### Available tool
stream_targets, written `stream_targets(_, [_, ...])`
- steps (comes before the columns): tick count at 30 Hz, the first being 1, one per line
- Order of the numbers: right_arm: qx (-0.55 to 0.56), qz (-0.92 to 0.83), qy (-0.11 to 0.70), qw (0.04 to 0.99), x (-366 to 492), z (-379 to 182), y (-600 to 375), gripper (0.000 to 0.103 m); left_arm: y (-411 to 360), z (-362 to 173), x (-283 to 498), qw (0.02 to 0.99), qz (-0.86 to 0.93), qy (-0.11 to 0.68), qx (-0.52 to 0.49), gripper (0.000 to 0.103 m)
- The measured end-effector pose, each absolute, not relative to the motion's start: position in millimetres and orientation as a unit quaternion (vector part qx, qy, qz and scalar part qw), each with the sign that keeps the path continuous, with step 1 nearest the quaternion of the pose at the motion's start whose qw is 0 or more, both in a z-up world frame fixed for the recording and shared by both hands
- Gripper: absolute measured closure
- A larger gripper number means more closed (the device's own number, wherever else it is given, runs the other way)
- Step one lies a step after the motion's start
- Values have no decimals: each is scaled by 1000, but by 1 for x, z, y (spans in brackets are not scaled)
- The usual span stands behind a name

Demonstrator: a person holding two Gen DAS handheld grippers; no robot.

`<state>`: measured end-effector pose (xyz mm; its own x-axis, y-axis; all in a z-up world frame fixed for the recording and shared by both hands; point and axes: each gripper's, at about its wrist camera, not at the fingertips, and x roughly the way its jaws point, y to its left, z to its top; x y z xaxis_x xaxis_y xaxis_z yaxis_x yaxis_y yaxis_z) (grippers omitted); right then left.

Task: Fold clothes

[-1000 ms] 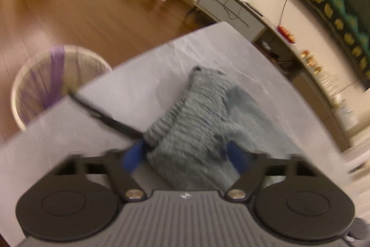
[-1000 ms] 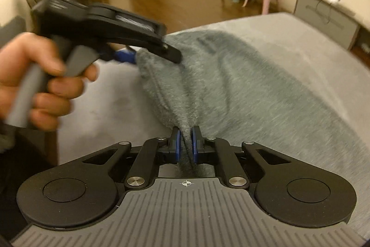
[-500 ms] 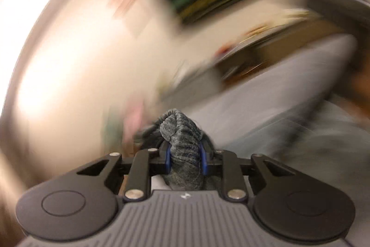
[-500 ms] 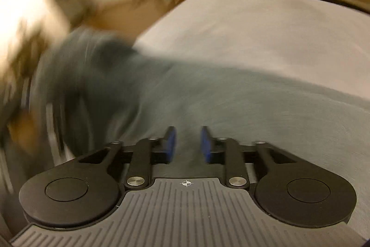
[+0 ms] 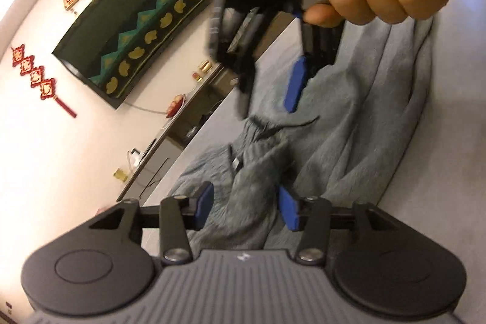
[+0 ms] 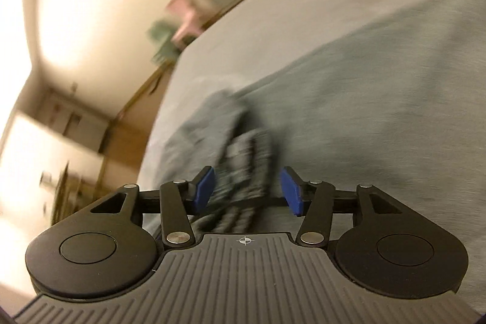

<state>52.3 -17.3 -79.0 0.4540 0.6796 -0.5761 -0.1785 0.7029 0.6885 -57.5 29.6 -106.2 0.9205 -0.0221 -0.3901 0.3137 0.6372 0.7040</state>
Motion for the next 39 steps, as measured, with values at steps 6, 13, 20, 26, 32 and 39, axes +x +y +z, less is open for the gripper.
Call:
stream_targets(6, [195, 265, 431, 840, 64, -71, 8, 56, 49, -53, -60, 940, -162, 186, 235, 47])
stream_targets(13, [211, 301, 411, 834, 66, -53, 8, 63, 72, -43, -39, 939, -165, 252, 169, 48])
stream_targets(20, [216, 304, 457, 808, 106, -89, 50, 78, 69, -53, -48, 931, -153, 245, 224, 49])
stream_targets(26, [296, 332, 404, 800, 77, -62, 23, 103, 70, -49, -63, 942, -128, 192, 244, 49])
stream_targets(32, [322, 308, 423, 789, 65, -63, 9, 100, 63, -46, -55, 939, -143, 190, 250, 49])
stream_targets(39, [254, 316, 478, 779, 71, -94, 36, 65, 61, -56, -51, 930, -156, 202, 265, 49])
